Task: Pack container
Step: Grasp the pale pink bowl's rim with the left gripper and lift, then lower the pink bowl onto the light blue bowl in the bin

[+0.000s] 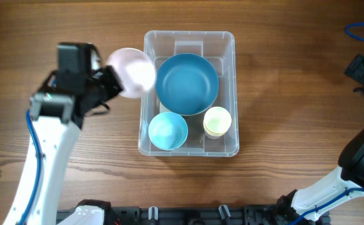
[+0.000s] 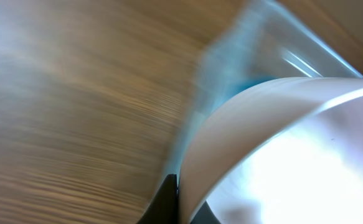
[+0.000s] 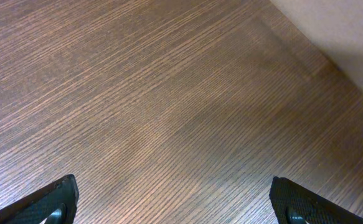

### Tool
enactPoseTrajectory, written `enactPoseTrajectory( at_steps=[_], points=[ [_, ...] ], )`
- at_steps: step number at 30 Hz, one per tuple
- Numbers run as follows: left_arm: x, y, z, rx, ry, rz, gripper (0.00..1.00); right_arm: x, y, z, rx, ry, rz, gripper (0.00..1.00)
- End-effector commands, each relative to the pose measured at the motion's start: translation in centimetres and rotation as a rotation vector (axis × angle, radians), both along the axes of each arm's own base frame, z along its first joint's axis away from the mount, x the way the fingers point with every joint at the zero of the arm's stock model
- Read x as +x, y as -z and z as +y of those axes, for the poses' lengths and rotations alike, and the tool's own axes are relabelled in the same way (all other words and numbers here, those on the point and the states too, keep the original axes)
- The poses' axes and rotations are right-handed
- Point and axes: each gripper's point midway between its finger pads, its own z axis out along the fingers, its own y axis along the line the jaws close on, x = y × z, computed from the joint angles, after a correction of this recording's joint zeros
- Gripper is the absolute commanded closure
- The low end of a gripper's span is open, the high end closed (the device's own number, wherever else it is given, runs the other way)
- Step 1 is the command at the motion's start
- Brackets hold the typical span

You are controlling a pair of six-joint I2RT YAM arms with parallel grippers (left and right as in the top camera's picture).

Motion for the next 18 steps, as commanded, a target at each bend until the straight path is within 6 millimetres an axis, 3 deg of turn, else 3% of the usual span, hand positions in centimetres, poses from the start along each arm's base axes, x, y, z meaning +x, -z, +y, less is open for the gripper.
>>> enactPoseTrajectory(
  at_steps=[1, 5, 10, 18],
  points=[
    [-1.9, -0.7, -3.7, 0.024, 0.124, -0.008, 0.96, 0.1, -0.4, -0.3, -0.012, 0.003, -0.004, 0.0],
    [-3.9, 1.2, -5.9, 0.036, 0.174, 0.093, 0.96, 0.1, -0.4, -0.3, -0.012, 0.003, -0.004, 0.0],
    [-5.7, 3.9, -6.6, 0.078, 0.179, 0.234, 0.95, 0.1, -0.4, -0.3, -0.012, 0.003, -0.004, 0.0],
    [-6.8, 5.5, -8.3, 0.111, 0.24, 0.302, 0.94, 0.1, -0.4, -0.3, -0.012, 0.003, -0.004, 0.0]
  ],
)
